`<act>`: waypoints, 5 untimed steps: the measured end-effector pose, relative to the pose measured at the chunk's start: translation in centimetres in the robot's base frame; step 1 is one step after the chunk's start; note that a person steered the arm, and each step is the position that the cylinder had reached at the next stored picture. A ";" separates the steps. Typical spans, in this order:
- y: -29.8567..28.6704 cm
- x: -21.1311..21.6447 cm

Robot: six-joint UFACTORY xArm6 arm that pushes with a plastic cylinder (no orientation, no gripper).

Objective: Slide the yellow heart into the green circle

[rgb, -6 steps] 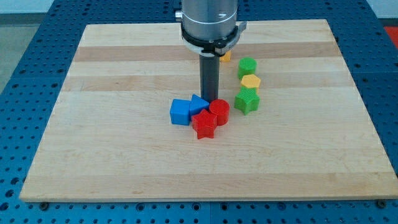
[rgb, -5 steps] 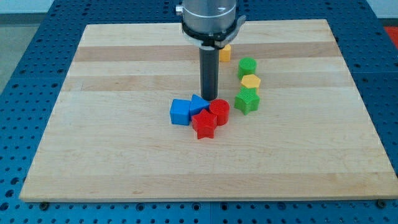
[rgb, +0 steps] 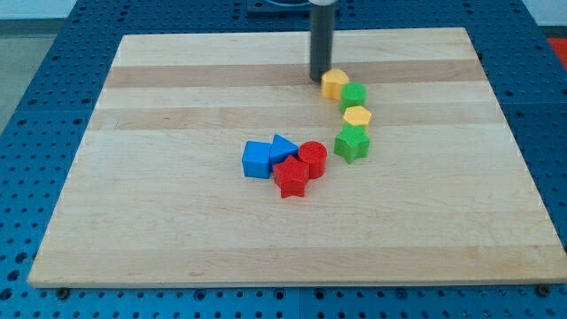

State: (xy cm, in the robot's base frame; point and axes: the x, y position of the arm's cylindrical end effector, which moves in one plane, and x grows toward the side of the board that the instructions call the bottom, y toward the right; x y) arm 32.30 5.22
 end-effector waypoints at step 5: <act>-3.0 9.1</act>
